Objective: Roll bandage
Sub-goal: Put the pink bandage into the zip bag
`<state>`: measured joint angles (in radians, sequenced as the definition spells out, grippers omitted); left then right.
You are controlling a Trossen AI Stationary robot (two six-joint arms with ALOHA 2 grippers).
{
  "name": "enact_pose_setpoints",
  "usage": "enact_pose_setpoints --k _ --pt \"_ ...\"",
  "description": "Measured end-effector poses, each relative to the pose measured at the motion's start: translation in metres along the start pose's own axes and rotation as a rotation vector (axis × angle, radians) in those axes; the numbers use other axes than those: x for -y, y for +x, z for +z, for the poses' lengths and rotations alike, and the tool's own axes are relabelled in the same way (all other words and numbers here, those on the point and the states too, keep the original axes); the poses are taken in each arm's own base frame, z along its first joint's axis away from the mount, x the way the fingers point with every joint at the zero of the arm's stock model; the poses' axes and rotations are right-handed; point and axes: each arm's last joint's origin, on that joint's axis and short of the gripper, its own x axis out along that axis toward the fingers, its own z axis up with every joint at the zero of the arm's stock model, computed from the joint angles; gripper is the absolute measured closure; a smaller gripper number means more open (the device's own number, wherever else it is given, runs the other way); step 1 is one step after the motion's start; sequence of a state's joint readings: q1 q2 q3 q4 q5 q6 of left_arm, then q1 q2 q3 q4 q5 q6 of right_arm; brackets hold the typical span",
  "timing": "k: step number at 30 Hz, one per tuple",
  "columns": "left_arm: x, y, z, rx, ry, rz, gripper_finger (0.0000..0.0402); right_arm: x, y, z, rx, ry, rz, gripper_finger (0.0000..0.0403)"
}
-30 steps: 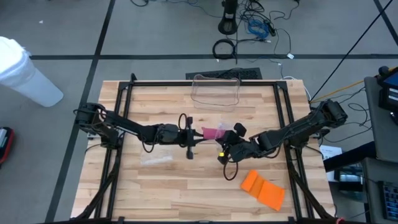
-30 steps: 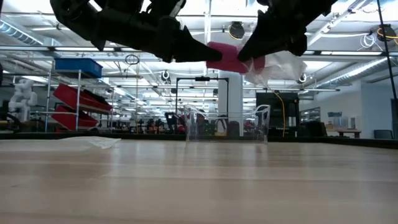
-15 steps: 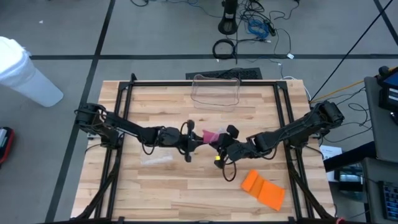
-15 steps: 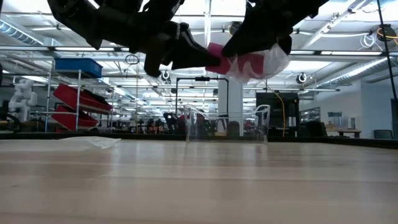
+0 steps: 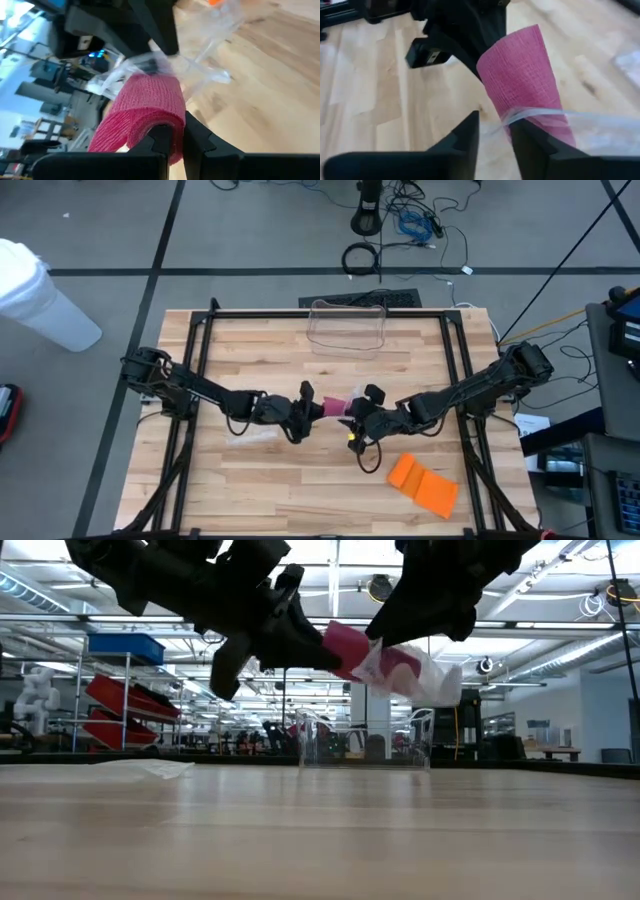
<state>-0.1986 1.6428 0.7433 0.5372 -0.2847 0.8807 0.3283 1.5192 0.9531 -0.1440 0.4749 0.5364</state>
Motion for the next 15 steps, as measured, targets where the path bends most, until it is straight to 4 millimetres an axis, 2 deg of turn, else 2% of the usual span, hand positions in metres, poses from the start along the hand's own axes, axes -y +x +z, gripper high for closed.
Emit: enact_pose_setpoints --k 8,15 --pt "0.006 0.000 -0.002 0.024 0.043 -0.101 0.0375 -0.002 0.000 -0.003 -0.069 0.020 0.081 0.0210" --pt "0.018 0.002 -0.010 -0.023 0.103 -0.203 0.0376 0.003 -0.003 -0.008 -0.133 -0.052 0.048 0.0181"
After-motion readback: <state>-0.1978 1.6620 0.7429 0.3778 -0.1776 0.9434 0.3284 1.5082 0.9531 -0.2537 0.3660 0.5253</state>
